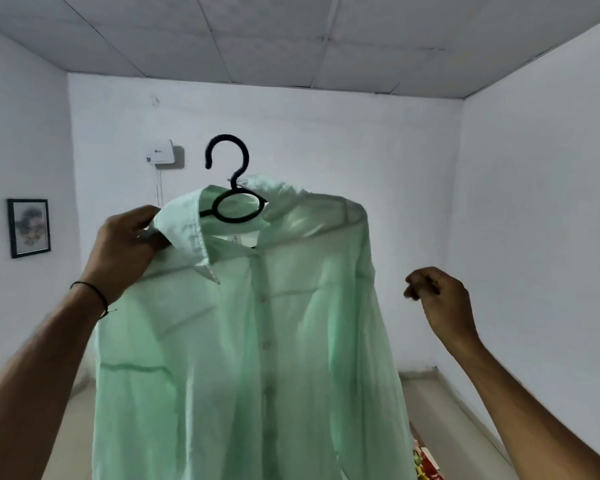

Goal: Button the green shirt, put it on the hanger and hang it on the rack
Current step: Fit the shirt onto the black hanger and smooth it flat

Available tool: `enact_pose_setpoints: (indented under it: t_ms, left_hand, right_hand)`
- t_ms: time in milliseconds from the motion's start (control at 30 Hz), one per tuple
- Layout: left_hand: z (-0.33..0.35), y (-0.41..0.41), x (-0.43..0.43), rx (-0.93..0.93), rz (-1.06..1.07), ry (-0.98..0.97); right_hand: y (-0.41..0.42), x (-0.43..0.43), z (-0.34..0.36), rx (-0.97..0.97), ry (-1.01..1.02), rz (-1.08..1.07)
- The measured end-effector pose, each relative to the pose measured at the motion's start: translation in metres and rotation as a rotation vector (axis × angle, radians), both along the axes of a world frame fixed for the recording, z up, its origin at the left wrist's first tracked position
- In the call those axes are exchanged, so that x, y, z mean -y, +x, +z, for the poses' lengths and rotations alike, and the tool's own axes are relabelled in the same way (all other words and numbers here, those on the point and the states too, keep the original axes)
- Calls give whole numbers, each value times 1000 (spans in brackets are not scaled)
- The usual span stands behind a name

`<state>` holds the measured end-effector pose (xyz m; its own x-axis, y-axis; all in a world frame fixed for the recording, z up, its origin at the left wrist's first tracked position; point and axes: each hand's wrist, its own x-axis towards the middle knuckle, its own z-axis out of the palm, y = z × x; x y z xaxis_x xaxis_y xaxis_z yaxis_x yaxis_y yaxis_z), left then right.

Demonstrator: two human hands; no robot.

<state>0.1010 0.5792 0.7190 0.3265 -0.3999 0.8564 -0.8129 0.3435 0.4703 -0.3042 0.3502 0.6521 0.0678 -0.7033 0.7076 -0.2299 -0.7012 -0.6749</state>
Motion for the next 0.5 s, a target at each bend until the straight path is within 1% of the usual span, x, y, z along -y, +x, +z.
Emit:
enact_pose_setpoints:
  t_ms: [100, 133, 167, 200, 267, 300, 333, 367, 433, 500]
  left_hand:
    - [8, -17, 3, 124, 56, 37]
    - [9, -24, 4, 165, 74, 48]
    - [8, -30, 6, 189, 83, 58]
    - [6, -35, 6, 199, 88, 65]
    - [0, -42, 9, 176, 69, 69]
    - [-3, -44, 9, 154, 45, 64]
    - [-7, -46, 9, 130, 21, 59]
    - [-10, -47, 8, 103, 2, 60]
    - [-16, -48, 6, 75, -21, 113]
    - [-19, -48, 1, 136, -57, 211]
  right_hand:
    - [19, -16, 30, 62, -278, -56]
    - [26, -22, 42, 30, -363, -40]
    - [33, -29, 53, -38, -400, 9]
    - [40, -37, 63, -129, -369, 97]
    - [51, -46, 74, -382, -223, 255]
    - [55, -48, 76, -487, -186, 281]
    - [57, -48, 76, -529, -170, 299]
    - [58, -48, 75, -505, -158, 335]
    - [55, -47, 70, -381, -144, 408]
    - [54, -48, 65, -297, -141, 437]
